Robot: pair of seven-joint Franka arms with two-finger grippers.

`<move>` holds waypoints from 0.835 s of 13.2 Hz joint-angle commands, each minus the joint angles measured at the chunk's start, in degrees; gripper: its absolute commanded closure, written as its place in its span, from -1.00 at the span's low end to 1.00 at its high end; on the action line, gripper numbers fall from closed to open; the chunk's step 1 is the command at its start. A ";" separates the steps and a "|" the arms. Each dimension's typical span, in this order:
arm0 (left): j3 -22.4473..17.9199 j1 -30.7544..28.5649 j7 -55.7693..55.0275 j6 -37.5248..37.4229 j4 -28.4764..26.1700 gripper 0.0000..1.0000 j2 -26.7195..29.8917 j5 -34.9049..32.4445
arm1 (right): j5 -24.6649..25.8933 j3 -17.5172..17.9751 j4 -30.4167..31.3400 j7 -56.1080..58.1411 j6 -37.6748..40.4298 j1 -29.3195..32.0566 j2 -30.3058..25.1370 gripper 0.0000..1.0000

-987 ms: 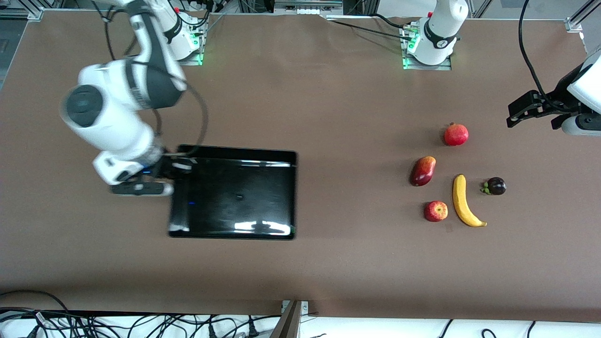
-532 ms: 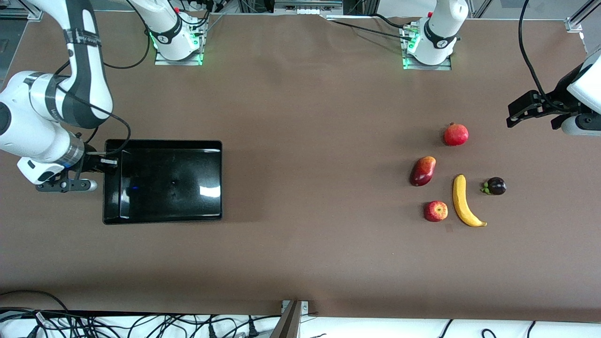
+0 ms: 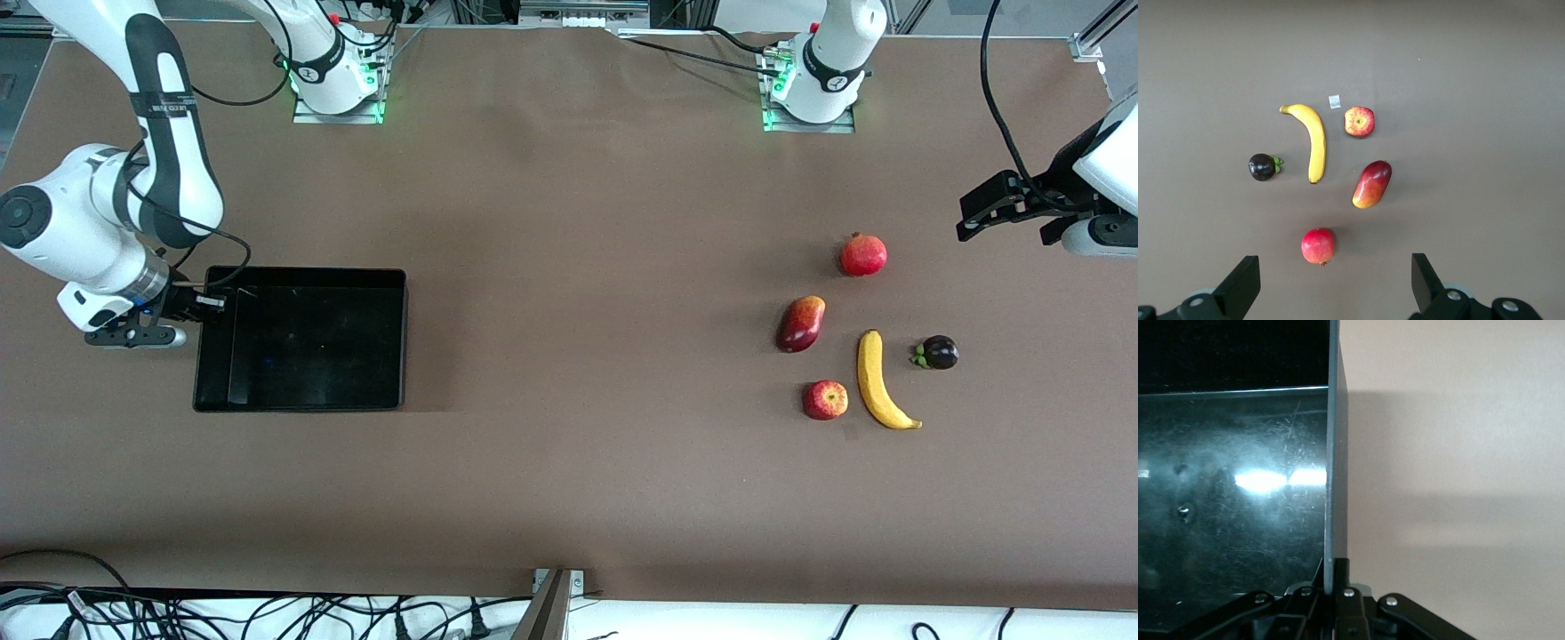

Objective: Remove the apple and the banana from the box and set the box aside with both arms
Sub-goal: 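Drag the tray with the right gripper toward the right arm's side, then open the right gripper and raise it away from the tray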

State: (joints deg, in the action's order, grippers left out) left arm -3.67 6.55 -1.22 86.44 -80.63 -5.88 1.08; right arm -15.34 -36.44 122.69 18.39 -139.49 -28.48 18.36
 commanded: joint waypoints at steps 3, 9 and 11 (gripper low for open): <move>-0.46 0.13 0.52 -0.22 -0.93 -1.00 1.04 1.39 | -1.10 0.15 2.47 1.04 -0.26 0.00 -3.33 -1.00; -0.55 0.13 0.52 -0.83 -0.76 -1.00 1.04 1.47 | 4.58 -2.58 -20.08 -4.92 30.99 -0.26 -4.74 -1.00; -0.55 0.13 0.52 -0.92 -0.84 -1.00 1.04 1.47 | 6.37 -2.32 -26.85 -7.48 36.54 -1.57 -4.74 -1.00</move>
State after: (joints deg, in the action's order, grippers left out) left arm -3.72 6.53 -1.22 86.22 -80.65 -5.87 1.12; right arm -10.88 -38.73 102.64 13.89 -108.79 -28.67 12.47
